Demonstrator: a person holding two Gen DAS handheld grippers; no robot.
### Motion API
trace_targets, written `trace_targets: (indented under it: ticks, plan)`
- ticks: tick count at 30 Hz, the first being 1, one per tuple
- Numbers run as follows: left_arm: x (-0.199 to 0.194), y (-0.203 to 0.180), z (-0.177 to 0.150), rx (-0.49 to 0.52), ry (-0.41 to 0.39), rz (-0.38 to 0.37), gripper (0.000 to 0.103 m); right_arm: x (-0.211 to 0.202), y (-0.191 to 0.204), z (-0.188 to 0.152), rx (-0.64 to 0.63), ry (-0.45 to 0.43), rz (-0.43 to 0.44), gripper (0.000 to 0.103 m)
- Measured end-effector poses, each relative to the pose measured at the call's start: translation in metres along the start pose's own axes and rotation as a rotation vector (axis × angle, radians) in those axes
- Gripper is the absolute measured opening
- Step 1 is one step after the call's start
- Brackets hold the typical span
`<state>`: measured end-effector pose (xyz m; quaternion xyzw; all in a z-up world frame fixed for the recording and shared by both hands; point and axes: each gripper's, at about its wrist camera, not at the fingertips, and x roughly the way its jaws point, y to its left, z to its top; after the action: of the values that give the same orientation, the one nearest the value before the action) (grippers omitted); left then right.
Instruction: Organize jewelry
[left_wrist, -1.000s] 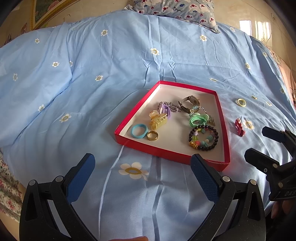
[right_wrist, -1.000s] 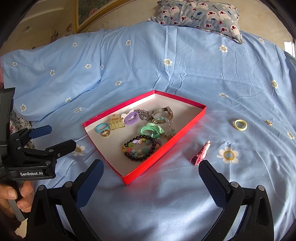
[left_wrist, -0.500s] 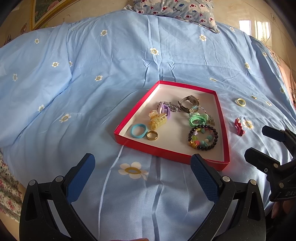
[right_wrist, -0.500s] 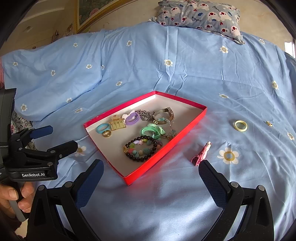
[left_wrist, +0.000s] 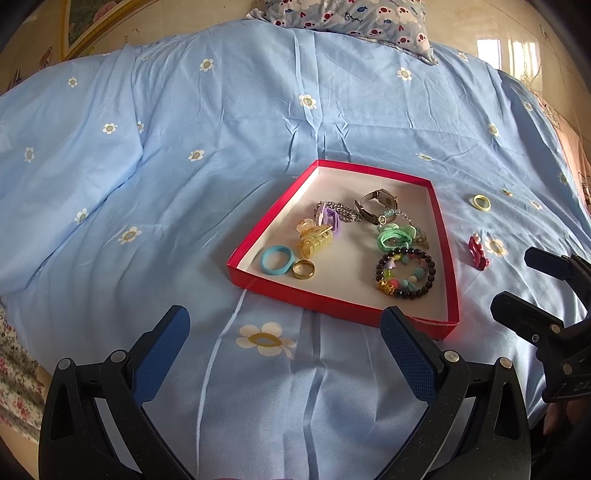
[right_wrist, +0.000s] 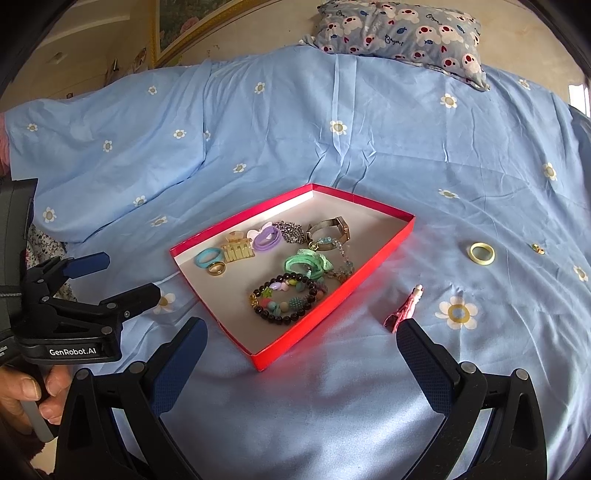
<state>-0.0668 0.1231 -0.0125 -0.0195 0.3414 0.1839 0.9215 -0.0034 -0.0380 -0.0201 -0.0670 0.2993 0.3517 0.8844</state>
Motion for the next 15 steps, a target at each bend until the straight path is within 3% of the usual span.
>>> trace_targets:
  ticks: [15]
  plan:
    - [0.0005, -0.0016, -0.0014, 0.005, -0.005, 0.002, 0.103, 0.0003, -0.0007, 0.0008, 0.003, 0.004, -0.003, 0.103]
